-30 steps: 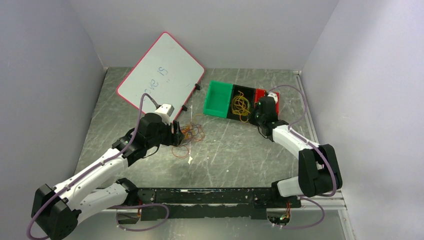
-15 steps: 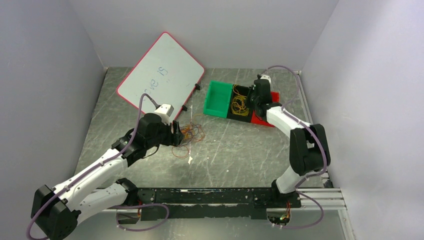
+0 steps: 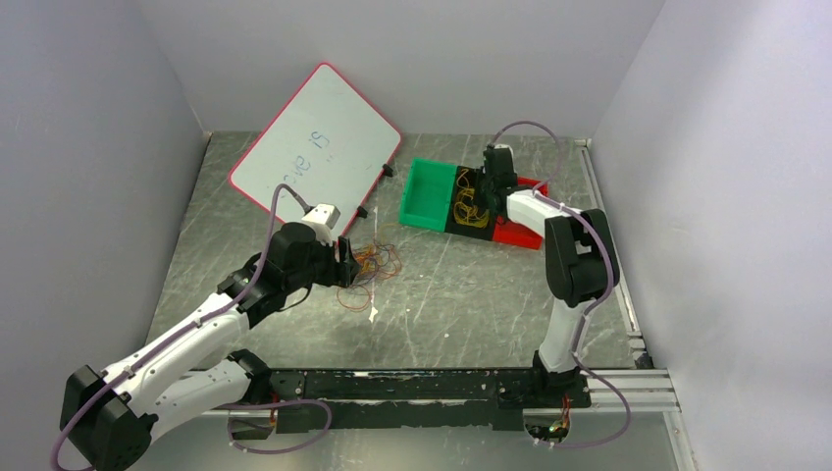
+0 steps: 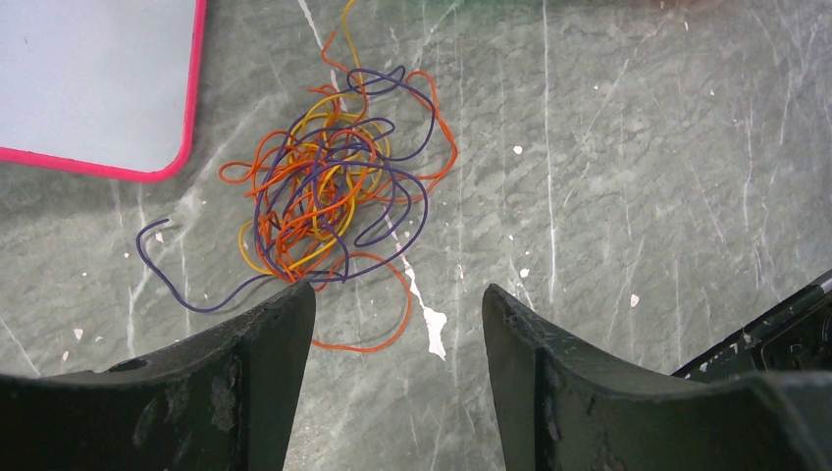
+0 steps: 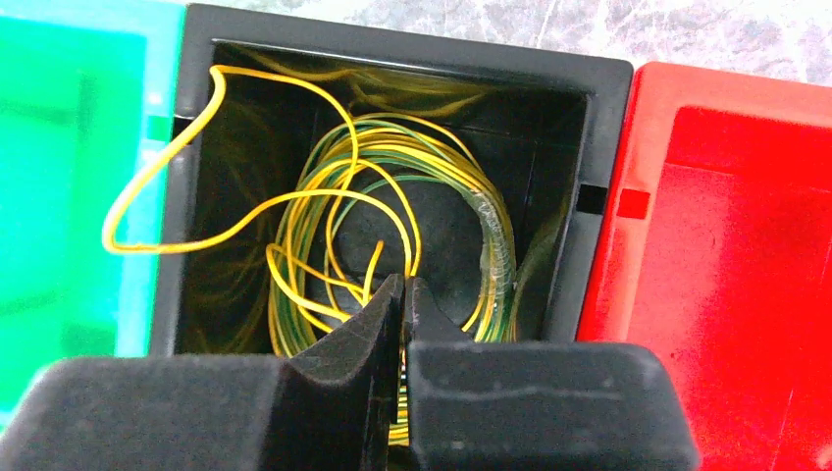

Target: Untangle the cables

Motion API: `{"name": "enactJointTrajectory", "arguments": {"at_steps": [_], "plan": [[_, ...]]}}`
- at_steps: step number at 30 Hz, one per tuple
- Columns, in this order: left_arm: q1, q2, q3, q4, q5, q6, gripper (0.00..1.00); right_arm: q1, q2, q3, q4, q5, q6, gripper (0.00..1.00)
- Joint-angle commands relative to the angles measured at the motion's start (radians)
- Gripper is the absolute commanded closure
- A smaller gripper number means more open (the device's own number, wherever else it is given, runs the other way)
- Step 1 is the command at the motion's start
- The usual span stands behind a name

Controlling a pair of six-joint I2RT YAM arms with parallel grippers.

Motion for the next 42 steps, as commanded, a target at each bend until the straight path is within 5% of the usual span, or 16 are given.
{"name": "enactJointTrajectory", "arguments": {"at_steps": [1,28,42], "plan": [[0.003,-0.009,-0.002,-0.014,-0.011,-0.002,0.32,0.005,0.046,0.047,-0.046,0.026,-0.046,0.94],[0.003,0.007,0.002,-0.001,0.007,-0.002,0.32,0.018,-0.159,0.102,-0.156,0.086,-0.087,0.59],[0.004,-0.018,-0.006,-0.019,-0.004,-0.012,0.32,0.018,-0.107,0.142,-0.094,-0.160,-0.076,0.60]]}}
